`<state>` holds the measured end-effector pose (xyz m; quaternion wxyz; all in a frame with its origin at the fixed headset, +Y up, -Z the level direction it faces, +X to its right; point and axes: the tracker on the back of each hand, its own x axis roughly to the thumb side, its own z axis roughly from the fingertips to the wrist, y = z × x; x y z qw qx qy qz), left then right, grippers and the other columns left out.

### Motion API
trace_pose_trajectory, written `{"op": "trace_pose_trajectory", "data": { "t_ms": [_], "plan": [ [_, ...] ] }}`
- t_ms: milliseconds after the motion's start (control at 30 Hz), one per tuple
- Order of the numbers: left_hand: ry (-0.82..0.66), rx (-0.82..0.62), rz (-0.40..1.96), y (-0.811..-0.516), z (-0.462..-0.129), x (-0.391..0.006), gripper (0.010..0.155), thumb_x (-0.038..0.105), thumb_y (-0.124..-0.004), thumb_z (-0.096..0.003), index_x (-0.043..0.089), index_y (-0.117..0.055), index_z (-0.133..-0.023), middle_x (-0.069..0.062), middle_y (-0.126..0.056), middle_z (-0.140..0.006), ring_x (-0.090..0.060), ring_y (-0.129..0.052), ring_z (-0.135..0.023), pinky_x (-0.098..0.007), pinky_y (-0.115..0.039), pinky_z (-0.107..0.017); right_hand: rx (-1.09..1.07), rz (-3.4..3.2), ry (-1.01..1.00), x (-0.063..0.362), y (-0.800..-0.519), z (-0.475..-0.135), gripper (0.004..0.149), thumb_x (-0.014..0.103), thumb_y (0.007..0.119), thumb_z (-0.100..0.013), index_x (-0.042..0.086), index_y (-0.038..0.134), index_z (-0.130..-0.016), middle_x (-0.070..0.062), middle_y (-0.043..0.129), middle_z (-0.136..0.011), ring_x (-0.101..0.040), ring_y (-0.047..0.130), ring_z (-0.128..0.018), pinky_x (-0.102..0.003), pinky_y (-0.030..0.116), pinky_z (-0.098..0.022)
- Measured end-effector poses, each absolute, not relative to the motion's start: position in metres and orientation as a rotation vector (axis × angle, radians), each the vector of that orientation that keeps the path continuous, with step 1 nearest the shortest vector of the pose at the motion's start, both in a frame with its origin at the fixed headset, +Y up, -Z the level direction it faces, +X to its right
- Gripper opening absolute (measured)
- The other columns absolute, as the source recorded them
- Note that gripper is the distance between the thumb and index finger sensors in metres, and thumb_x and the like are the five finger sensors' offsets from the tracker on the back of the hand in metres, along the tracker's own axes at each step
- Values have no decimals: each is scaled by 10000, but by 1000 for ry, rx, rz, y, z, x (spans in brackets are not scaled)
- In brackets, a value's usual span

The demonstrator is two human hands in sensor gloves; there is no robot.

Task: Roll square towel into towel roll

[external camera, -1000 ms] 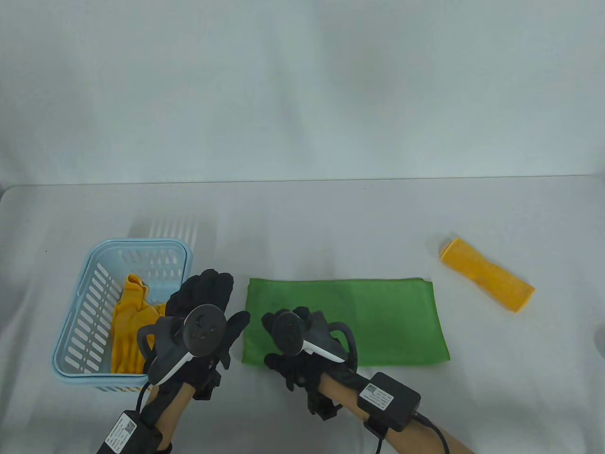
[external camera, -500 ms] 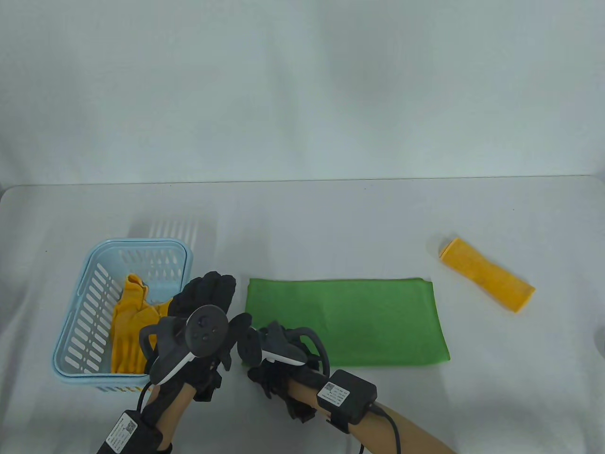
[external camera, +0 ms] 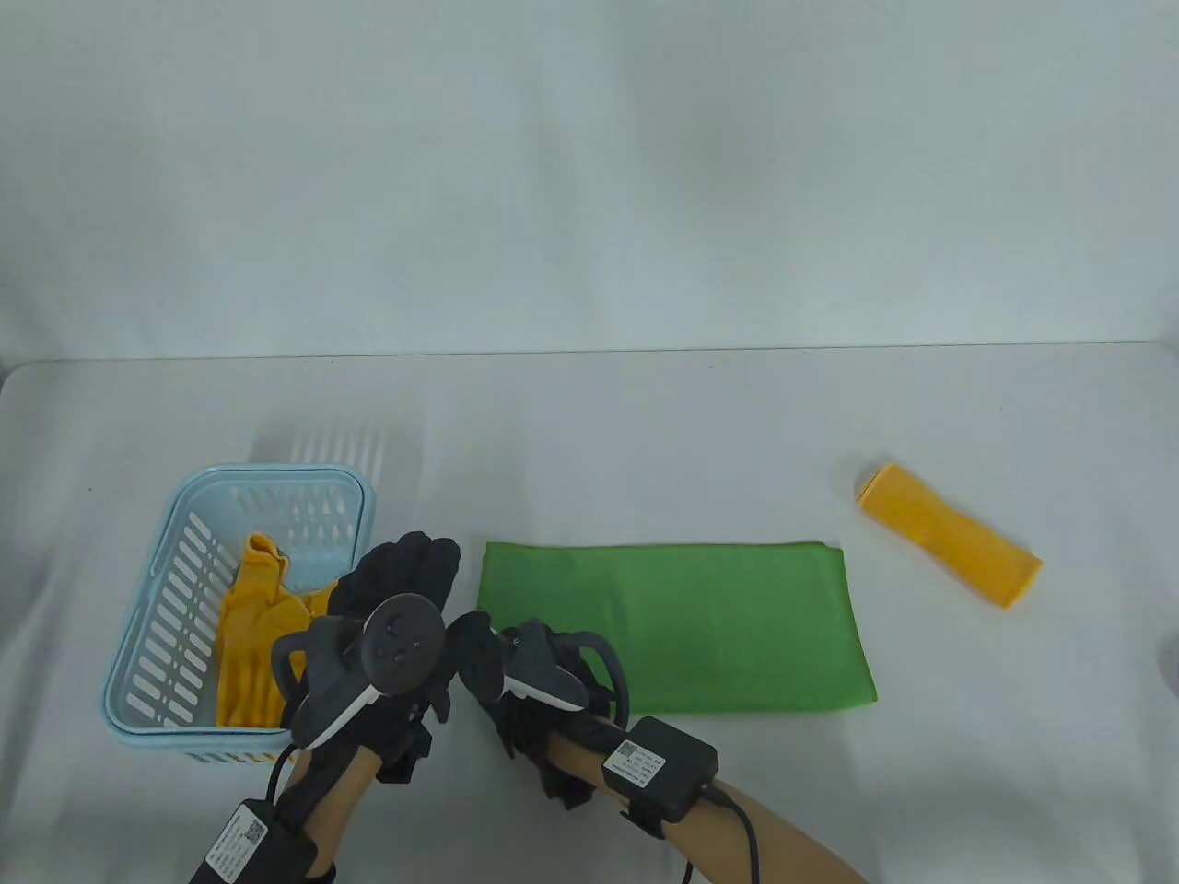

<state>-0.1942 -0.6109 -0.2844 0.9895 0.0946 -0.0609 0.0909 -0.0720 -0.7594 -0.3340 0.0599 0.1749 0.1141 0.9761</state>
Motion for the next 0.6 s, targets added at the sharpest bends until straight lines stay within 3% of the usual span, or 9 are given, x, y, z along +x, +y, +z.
{"op": "trace_pose_trajectory", "data": {
  "t_ms": [233, 600],
  "plan": [
    [-120, 179, 188, -612, -285, -194, 777, 609, -732, -353, 276, -625, -1047, -47, -634, -1123, -395, -684, -1038, -612, -599, -728, 491, 2889, 375, -61, -750, -339, 403, 472, 739, -363, 351, 769, -746, 86, 819, -802, -234, 819, -770, -516, 675, -631],
    [-132, 188, 174, -613, -284, -191, 766, 606, -730, -355, 276, -639, -1041, -47, -647, -1117, -395, -693, -1034, -612, -603, -726, 357, 2639, 375, -15, -710, -332, 394, 456, 739, -373, 364, 761, -755, 50, 889, -807, -276, 908, -743, -525, 722, -595]
  ]
}}
